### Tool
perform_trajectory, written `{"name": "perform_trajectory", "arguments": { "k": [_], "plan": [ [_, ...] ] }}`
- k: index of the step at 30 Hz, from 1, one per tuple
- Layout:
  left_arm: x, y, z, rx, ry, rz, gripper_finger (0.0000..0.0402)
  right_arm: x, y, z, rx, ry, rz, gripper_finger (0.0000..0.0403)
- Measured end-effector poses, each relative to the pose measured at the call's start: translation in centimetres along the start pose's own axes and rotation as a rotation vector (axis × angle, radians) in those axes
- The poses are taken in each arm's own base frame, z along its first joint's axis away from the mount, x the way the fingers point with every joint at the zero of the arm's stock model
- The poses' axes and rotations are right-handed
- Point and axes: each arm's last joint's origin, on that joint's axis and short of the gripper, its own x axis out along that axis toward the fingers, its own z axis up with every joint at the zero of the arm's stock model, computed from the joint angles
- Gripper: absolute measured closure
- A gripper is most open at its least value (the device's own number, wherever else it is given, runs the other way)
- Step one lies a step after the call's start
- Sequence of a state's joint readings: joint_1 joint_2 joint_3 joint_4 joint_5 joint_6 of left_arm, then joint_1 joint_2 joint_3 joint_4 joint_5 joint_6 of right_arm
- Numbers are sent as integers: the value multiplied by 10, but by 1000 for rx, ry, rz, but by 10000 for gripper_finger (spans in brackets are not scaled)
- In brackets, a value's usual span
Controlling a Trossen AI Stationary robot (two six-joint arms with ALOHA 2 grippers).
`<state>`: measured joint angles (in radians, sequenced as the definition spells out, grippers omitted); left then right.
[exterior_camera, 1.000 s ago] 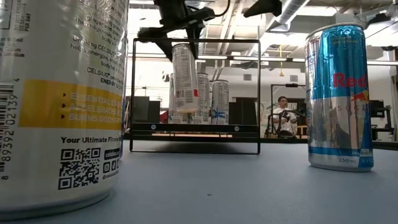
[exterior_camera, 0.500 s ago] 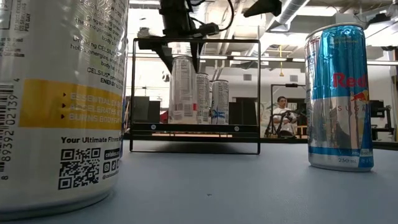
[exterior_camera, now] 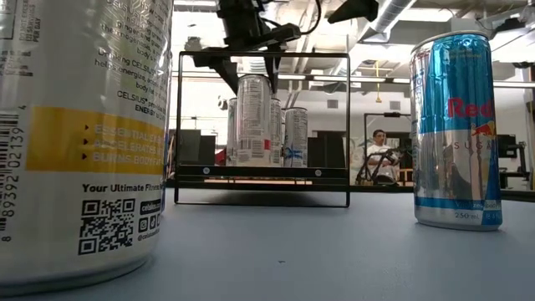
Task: Place canned beverage on shelf
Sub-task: Put the white-pink black soda can on the shelf
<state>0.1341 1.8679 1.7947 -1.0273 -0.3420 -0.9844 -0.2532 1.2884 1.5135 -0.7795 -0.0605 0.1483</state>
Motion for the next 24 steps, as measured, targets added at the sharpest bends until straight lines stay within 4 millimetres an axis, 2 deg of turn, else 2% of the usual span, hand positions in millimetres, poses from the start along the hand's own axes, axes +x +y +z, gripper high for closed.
{"name": "perform_trajectory", "arguments": {
  "k": [7,17,24],
  "plan": [
    [0,-2,1,28,-2,-32,92,0,2,0,-30,3,34,65],
    [-12,-5,8,103,-21,-74,92,0,2,1,-74,-3,48,65],
    [-32,-3,14,130,-109,-108,92,0,2,1,-84,-4,49,65]
  ]
}}
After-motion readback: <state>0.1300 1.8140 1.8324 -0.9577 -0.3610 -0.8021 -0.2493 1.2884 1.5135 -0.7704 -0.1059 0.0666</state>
